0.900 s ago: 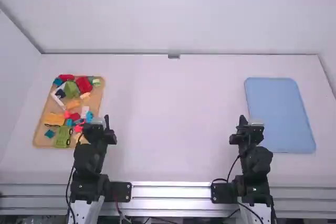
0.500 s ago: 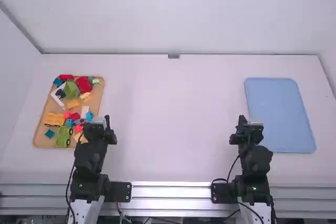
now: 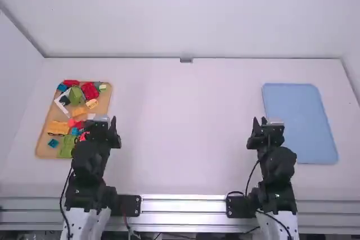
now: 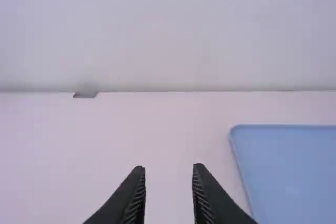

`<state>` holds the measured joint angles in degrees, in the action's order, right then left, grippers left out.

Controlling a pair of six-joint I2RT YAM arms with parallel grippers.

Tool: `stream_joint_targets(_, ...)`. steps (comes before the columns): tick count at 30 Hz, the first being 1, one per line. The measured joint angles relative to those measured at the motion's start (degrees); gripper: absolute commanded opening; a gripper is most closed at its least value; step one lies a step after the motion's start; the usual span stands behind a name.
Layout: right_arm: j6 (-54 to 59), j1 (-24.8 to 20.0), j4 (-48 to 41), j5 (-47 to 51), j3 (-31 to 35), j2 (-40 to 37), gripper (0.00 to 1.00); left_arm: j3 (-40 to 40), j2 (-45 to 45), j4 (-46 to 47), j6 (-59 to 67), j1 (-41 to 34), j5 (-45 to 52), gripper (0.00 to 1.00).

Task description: Assemble lego blocks to make yellow taxi

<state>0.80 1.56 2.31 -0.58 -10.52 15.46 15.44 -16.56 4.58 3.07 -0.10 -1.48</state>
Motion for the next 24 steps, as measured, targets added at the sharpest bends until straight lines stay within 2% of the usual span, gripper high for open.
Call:
stream_joint_targets(8,3.7,2.7,-1.0,0.8,-10.3,11.5,0.45,10.6,-12.9,2.5,5.2,0.2,-1.4,0.45)
stream_joint_targets(15,9.1,5.6,-1.0,1.2,-17.4,21.2,0.58,19.5,-22.6,2.0,3.8,0.6,-3.9,0.58)
stream_joint_targets(24,14.5,10.1,-0.7,1.3,-27.1,33.6,0.76,31.7,-35.6,4.7,-8.3,1.4,-17.9,0.76)
